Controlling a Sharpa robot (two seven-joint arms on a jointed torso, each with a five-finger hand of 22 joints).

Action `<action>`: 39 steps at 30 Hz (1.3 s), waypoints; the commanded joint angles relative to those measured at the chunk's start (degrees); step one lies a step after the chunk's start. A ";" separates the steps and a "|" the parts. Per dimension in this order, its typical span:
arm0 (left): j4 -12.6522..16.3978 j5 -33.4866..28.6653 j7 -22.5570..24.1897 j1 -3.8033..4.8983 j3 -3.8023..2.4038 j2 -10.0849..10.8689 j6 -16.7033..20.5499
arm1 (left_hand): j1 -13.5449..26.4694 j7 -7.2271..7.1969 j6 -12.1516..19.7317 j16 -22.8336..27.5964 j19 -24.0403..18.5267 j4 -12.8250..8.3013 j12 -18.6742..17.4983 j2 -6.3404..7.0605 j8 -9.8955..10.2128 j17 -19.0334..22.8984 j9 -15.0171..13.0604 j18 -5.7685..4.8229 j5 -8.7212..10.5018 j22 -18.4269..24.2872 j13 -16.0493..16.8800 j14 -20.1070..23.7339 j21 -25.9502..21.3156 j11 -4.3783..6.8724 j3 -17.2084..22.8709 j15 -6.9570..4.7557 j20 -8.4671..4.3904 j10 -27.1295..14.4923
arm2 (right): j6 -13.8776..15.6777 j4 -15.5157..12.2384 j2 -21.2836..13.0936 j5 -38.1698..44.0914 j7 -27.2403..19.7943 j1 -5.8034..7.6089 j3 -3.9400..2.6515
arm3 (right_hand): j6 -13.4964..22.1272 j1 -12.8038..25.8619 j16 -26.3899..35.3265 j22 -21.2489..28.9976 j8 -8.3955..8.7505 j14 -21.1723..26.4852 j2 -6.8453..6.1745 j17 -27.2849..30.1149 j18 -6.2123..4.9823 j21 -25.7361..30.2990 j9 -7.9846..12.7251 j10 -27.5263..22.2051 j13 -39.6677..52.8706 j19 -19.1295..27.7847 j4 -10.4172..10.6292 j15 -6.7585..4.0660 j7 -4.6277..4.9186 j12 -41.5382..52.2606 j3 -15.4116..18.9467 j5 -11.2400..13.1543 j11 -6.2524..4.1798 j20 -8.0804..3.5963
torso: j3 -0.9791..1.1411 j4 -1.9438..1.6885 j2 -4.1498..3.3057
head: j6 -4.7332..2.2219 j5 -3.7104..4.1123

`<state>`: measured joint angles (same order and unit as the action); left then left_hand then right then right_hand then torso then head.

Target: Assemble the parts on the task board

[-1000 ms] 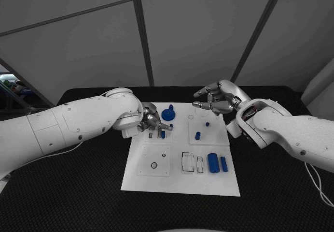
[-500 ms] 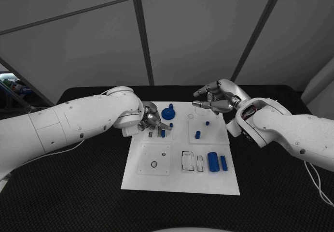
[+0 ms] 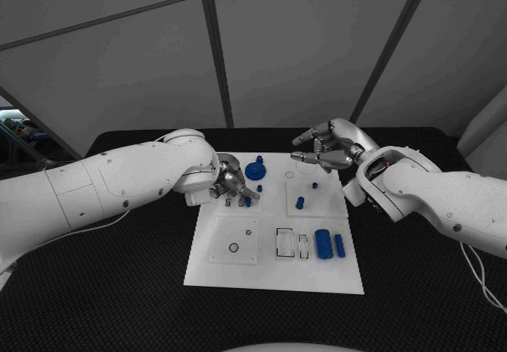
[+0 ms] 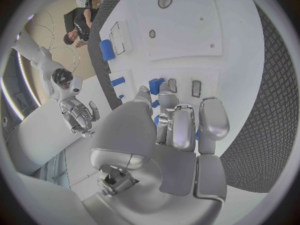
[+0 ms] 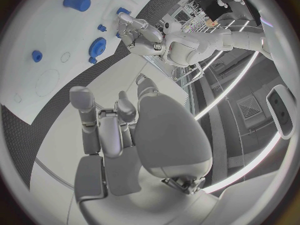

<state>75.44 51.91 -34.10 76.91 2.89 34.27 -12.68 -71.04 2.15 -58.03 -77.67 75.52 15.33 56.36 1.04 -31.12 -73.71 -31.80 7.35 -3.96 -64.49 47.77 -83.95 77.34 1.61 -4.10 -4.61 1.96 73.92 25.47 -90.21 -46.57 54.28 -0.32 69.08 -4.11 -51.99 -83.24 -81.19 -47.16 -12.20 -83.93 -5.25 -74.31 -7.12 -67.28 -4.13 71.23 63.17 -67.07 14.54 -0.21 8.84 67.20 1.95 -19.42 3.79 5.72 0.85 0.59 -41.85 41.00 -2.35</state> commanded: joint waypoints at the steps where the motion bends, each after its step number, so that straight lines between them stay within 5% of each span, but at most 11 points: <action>1: -0.07 0.32 -0.41 0.10 0.13 -0.16 -1.88 | -0.64 -0.04 0.46 -0.03 0.20 -0.04 0.48 0.04 -0.25 -0.06 -0.09 -2.15 -0.18 -0.26 0.20 -2.19 0.21 0.19 0.45 -0.27 -0.25 -0.08 | -0.50 -0.10 0.03 0.18 0.00 0.09 -0.04 | -0.29 0.45 0.19 0.06 -0.27 -2.13 0.24 0.05 -1.00 0.20 0.06 -0.48 -0.05 0.33 0.01 -0.35 -0.20 -0.39 0.33 -0.35 -0.09 -0.02 | 0.03 -0.01 -0.05 | 0.06 0.01; 15: -0.02 0.26 -0.17 0.10 0.41 -0.21 -1.86 | -2.67 -0.35 0.61 -0.02 0.30 -0.40 0.71 -0.99 -0.37 -0.10 -0.79 -2.17 -0.29 -0.57 0.26 -2.21 0.33 0.45 3.22 -0.48 -0.43 0.12 | -0.63 0.05 0.28 0.18 -0.03 0.08 -0.04 | -0.31 0.44 0.21 0.05 -0.33 -2.15 0.33 0.02 -0.99 0.23 0.06 -0.42 -0.04 0.28 0.02 -0.37 -0.22 -0.36 0.30 -0.44 -0.11 -0.04 | 0.00 -0.04 0.01 | 0.28 0.04; 22: 0.25 -1.51 0.25 0.09 0.42 -0.06 -1.14 | -7.97 -0.70 1.37 0.01 0.32 -2.39 0.27 -2.22 0.39 -0.17 -1.22 -2.18 -0.32 -0.93 -0.07 -2.22 0.38 0.88 11.60 -0.94 -0.94 -0.09 | -0.70 0.18 0.45 0.18 -0.07 0.08 -0.04 | -0.31 0.44 0.21 0.05 -0.33 -2.15 0.33 0.02 -0.99 0.23 0.06 -0.42 -0.04 0.28 0.02 -0.37 -0.22 -0.36 0.30 -0.44 -0.11 -0.04 | -0.03 0.00 -0.03 | 0.38 0.04; 26: 0.52 -2.48 0.64 0.08 0.42 0.20 -0.46 | -8.80 -0.58 1.74 0.04 0.28 -3.47 -0.33 0.25 0.77 -0.22 -1.80 -2.21 -0.49 -1.19 -0.62 -2.23 0.37 0.91 21.92 -0.73 -0.88 0.00 | -0.72 0.28 0.51 0.18 -0.11 0.07 -0.04 | -0.31 0.42 0.24 0.11 -0.35 -2.15 0.37 0.06 -1.00 0.28 0.06 -0.40 -0.04 0.30 0.03 -0.37 -0.22 -0.36 0.29 -0.47 -0.11 -0.04 | -0.03 -0.03 -0.02 | 0.35 0.03; 31: 0.80 -3.60 1.02 0.08 0.42 0.52 0.10 | -5.09 -0.49 1.91 0.09 0.20 -4.63 -0.55 4.52 0.29 -0.26 -3.12 -2.18 -0.26 -1.36 -1.09 -2.25 0.27 0.80 32.69 -0.48 -0.72 0.31 | -0.77 0.45 0.57 0.18 -0.13 0.07 -0.04 | -0.31 0.42 0.24 0.11 -0.35 -2.15 0.37 0.06 -1.00 0.28 0.06 -0.40 -0.04 0.30 0.03 -0.37 -0.22 -0.36 0.29 -0.47 -0.11 -0.04 | -0.05 -0.07 -0.01 | 0.35 0.03; 39: 1.56 -5.35 1.27 0.07 0.41 1.44 0.68 | -1.96 -0.39 2.14 0.12 0.17 -6.99 -0.71 6.16 -0.32 -0.29 -4.36 -2.20 -0.15 -1.51 -1.47 -2.26 0.16 0.62 39.20 -0.61 -0.61 0.42 | -0.91 0.63 0.64 0.18 -0.17 0.07 -0.04 | -0.31 0.42 0.24 0.11 -0.35 -2.15 0.37 0.06 -1.00 0.28 0.06 -0.40 -0.04 0.30 0.03 -0.37 -0.22 -0.36 0.29 -0.47 -0.11 -0.04 | 0.00 -0.05 0.01 | 0.37 -0.03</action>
<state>76.74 48.34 -33.55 76.92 3.33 35.53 -12.73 -73.64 1.95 -55.97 -77.67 75.74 15.69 56.00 7.45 -30.93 -73.94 -32.87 7.35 -4.40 -65.94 46.35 -84.19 77.34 2.35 27.47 -5.23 1.33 74.04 24.98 -89.54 -45.99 54.30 -0.21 69.07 -4.10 -51.99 -83.24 -81.19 -47.11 -12.20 -83.93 -5.26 -74.31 -7.13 -67.32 -4.14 71.23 63.18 -67.07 14.54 -0.21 8.84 67.20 1.95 -19.64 3.79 5.72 0.82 0.54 -41.86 41.37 -2.36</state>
